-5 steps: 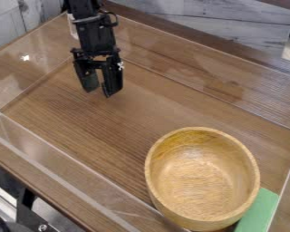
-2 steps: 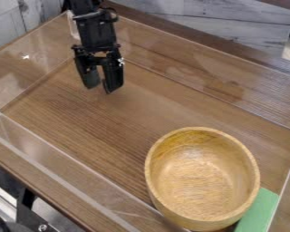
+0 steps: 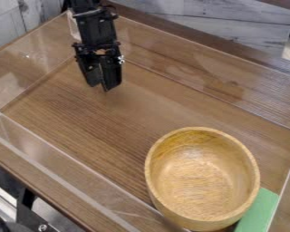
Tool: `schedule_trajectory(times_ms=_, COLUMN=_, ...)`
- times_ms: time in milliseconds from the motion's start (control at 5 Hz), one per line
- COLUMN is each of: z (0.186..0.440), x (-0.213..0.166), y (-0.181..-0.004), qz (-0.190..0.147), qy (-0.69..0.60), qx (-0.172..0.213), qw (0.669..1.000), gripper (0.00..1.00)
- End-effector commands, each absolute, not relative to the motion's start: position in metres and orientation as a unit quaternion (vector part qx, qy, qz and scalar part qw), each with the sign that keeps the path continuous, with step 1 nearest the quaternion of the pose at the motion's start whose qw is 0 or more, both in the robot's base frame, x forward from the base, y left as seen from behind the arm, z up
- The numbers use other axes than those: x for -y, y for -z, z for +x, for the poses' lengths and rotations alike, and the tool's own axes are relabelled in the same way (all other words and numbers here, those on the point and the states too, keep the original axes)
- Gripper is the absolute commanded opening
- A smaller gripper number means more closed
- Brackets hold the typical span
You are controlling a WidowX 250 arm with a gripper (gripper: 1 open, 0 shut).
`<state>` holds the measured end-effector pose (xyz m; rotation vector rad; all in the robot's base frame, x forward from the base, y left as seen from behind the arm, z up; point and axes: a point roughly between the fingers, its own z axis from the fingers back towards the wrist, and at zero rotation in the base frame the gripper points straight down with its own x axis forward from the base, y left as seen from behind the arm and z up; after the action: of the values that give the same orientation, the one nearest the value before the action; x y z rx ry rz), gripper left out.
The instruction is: Remove the green block from inside the brown bowl and put it on the table
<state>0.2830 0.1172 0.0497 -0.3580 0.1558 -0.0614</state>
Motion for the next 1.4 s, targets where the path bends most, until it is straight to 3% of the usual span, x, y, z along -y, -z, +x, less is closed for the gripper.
schedule_trajectory(times_ms=0, z=0.2938, x=-0.1277, y=-0.0622, qz=-0.165, qy=0.031, qx=-0.047, qw=0.985, gripper=0.00)
schedule_trajectory(times_ms=1200, z=0.2960, x=-0.1326, y=-0.0594, qz=-0.179, qy=0.031, qx=-0.050, qw=0.982, gripper=0.00)
